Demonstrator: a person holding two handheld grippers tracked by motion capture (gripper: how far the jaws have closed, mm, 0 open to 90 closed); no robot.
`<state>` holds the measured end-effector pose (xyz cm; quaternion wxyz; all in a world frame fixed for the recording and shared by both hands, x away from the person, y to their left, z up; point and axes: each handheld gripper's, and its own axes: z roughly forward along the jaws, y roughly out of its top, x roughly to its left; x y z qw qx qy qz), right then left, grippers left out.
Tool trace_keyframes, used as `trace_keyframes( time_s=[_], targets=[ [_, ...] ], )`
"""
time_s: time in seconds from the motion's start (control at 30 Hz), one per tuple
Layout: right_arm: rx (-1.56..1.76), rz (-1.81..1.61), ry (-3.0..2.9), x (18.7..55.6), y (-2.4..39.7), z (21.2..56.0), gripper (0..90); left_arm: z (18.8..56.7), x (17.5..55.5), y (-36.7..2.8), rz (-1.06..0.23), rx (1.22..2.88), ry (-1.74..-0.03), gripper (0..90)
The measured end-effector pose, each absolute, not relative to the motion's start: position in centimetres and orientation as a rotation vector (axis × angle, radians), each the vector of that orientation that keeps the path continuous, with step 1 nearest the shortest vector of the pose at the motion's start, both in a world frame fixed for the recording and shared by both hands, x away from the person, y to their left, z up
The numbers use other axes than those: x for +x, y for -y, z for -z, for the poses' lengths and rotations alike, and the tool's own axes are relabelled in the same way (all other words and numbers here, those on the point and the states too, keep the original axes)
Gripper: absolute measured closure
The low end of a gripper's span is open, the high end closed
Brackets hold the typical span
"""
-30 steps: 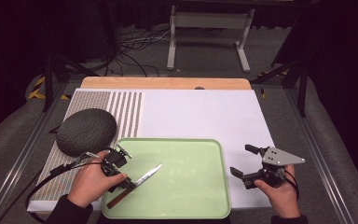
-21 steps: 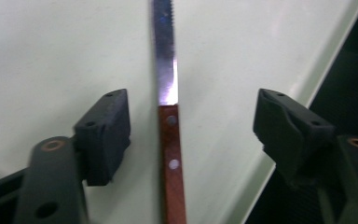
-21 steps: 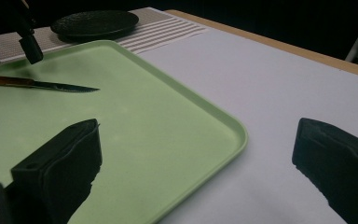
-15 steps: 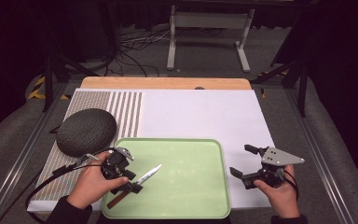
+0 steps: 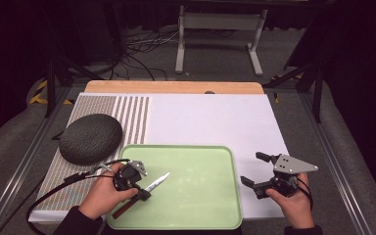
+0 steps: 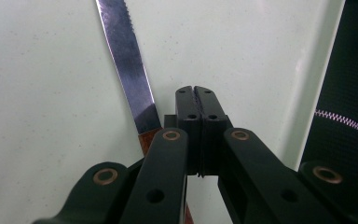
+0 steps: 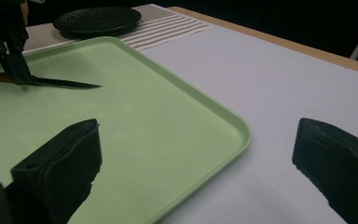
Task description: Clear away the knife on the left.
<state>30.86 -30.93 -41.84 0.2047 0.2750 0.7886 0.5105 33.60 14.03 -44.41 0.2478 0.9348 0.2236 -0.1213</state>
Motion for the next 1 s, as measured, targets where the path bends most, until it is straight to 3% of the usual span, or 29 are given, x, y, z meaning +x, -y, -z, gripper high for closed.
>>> trace_keyframes(
  time_s=[1.0],
  targets=[
    [0.765, -1.422, -2.208, 30.86, 30.94, 41.91, 2.1, 44.71, 34.42, -14.87, 0.270, 2.590, -0.698, 90.0]
  ],
)
